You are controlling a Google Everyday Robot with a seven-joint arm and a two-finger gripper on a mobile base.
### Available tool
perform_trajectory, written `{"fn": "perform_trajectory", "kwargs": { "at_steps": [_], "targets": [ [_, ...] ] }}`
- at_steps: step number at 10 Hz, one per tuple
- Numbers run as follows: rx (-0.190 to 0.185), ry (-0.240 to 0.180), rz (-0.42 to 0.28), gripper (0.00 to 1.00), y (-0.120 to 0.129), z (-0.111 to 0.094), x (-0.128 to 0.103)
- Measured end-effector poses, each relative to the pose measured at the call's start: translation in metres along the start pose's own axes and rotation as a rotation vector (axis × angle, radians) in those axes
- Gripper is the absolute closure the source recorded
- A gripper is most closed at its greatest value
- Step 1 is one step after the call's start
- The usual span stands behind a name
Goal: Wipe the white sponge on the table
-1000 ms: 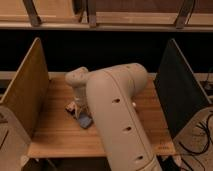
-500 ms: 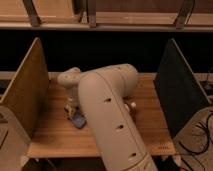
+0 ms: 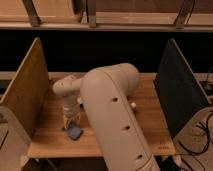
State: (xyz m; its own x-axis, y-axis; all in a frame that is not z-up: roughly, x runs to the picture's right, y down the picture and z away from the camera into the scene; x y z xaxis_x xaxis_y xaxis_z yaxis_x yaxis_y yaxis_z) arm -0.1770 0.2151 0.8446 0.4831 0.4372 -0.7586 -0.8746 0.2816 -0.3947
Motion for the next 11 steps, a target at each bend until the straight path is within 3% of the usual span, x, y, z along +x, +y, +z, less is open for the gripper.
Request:
{"fn": "perform_trajectory", "kwargs": {
  "at_steps": [4, 6, 8, 9, 11],
  "targets": [
    [0.090, 0.057, 0.141, 1.00, -0.056, 0.006, 0.033],
    [0.111, 0.056, 0.192, 1.00, -0.080, -0.001, 0.031],
    [0.107, 0.044, 0.226, 0.98, -0.101, -0.006, 0.019],
    [0.096, 0.032, 0.224, 0.93, -0.103, -0.009, 0.011],
    [0.077, 0.002, 0.197, 0.72, -0.098, -0.017, -0.004]
  ]
}}
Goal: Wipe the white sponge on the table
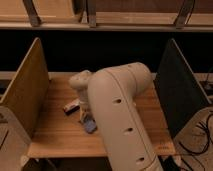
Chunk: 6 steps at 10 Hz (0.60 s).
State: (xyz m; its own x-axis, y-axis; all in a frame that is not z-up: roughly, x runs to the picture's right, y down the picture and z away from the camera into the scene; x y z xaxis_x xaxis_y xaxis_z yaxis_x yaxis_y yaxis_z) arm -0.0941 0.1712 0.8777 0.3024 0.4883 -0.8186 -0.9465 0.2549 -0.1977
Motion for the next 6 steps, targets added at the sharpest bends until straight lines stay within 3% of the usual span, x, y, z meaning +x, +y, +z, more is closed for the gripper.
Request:
{"fn": "perform_trajectory", "kwargs": {
  "at_steps": [4, 6],
  "targets": [
    [0.008, -0.038, -0.028, 0.32, 0.016, -0.027, 0.007],
    [0.031, -0.044, -0.012, 0.20, 0.012, -0.037, 0.017]
  ]
}}
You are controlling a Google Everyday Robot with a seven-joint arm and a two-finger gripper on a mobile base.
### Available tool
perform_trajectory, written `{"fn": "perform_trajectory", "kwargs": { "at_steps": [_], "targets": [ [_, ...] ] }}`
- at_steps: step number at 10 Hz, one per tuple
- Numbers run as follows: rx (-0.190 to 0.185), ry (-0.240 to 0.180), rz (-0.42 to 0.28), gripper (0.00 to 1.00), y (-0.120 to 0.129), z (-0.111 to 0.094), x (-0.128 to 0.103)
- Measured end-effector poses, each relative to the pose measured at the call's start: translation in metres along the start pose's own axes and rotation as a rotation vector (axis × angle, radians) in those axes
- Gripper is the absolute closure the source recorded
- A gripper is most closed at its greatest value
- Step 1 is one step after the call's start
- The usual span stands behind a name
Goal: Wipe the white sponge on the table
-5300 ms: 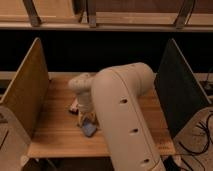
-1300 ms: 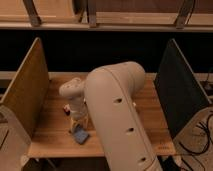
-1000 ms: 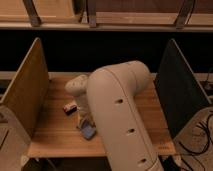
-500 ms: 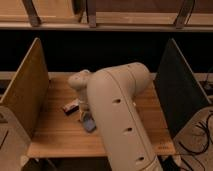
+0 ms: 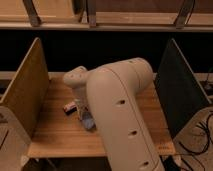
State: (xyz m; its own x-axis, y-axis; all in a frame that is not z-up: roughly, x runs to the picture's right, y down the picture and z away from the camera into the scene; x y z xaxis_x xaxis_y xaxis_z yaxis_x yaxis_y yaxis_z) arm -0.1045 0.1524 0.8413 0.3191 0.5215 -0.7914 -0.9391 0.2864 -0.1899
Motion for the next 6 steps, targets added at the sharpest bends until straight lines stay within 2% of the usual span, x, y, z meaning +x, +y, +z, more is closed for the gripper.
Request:
{"fn": "perform_trajectory", "kwargs": {
  "at_steps": [2, 6],
  "targets": [
    [0.010, -0.001, 0.021, 0.20, -0.0048, -0.0039, 0.0103],
    [-0.015, -0.017, 0.014, 0.20, 0.0035, -0.0068, 0.0122]
  ]
}}
